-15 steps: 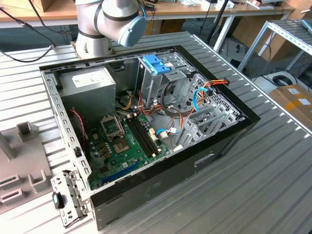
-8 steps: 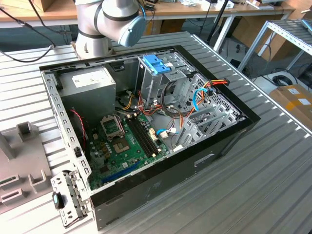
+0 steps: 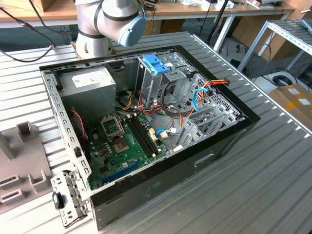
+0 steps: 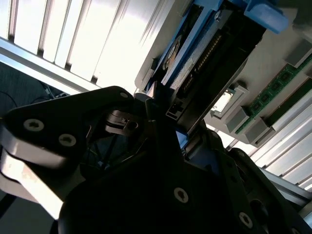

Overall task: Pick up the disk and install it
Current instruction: 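Pick up the disk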

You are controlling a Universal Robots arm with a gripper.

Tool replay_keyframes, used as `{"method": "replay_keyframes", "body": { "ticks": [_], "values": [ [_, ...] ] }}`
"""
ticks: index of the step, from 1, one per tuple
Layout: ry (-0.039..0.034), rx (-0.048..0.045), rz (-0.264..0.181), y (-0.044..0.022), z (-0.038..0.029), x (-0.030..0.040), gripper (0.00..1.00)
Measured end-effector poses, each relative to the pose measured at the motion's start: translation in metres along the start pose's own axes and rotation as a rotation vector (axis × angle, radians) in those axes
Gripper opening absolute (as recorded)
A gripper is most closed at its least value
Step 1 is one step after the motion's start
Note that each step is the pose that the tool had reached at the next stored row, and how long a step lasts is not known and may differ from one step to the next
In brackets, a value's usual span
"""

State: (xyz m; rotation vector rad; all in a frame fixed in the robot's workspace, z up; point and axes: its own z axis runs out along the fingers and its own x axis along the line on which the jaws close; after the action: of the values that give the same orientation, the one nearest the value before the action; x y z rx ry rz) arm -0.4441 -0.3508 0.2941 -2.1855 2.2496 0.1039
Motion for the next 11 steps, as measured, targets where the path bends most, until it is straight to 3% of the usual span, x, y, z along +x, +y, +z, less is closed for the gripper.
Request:
{"method": "replay_keyframes", "body": {
  "ticks": [11],
  "values": [
    [-0.0001,0.0001,0.000,0.0005,-0.0122,-0.0006,0.37]
  ]
}}
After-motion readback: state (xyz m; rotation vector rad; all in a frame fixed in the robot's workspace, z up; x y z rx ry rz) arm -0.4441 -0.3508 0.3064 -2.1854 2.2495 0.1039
